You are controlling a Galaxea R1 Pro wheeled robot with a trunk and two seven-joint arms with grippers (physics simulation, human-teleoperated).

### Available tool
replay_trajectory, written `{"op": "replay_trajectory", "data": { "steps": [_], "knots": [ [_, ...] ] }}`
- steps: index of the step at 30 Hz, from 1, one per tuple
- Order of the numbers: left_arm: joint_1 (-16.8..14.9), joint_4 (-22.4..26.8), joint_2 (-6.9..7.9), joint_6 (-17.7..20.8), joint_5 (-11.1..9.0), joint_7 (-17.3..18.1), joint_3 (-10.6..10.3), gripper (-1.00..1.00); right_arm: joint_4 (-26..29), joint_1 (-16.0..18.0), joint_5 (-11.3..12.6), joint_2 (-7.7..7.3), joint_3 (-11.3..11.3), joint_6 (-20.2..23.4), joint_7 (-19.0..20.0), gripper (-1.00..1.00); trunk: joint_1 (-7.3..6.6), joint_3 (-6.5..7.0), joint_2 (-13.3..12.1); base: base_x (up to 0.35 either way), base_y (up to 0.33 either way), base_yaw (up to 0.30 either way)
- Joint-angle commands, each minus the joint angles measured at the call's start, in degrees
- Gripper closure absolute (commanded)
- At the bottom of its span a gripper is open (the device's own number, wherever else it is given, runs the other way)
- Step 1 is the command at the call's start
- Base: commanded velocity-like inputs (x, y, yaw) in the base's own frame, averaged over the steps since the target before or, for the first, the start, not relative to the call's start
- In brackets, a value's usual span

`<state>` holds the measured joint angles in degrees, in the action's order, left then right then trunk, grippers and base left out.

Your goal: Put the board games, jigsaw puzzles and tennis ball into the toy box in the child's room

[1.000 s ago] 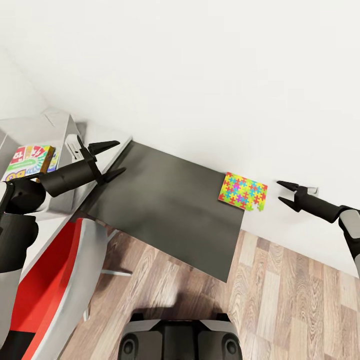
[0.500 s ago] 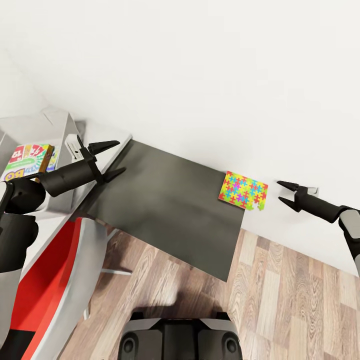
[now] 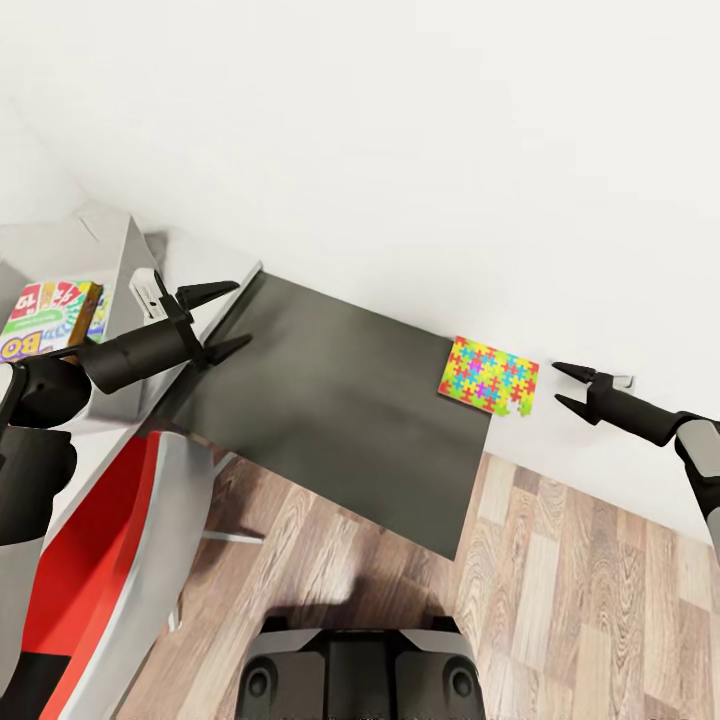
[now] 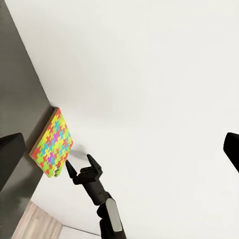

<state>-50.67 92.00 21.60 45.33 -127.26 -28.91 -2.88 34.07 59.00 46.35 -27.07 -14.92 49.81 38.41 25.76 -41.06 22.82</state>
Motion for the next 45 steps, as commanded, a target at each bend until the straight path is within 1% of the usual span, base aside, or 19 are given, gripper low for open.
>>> {"op": "replay_trajectory", "data": {
  "steps": [1,22,37,45],
  "knots": [
    [0.0,0.0,0.03,-0.1,-0.6,-0.5,0.0,-1.0,0.0,0.1,-0.1,0.03,-0.2,0.3,0.2,-1.0,0.03,-0.16,0.1,0.0,0.0,0.0],
    [-0.1,0.0,0.04,0.0,-0.6,-0.5,0.0,-1.0,-0.1,0.1,-0.1,0.17,-0.1,0.4,0.2,-1.0,0.03,-2.03,0.1,0.0,0.0,0.0],
    [-0.1,0.0,0.05,0.0,-0.6,-0.5,0.0,-1.0,0.0,0.1,-0.1,0.13,-0.2,0.3,0.2,-1.0,0.03,-2.32,0.1,0.0,0.0,0.007],
    [-0.1,0.0,0.09,0.0,-0.6,-0.5,0.0,-1.0,0.0,0.1,0.0,0.05,-0.2,0.3,0.2,-1.0,0.03,-2.34,0.1,0.0,0.0,0.151]
  ]
}}
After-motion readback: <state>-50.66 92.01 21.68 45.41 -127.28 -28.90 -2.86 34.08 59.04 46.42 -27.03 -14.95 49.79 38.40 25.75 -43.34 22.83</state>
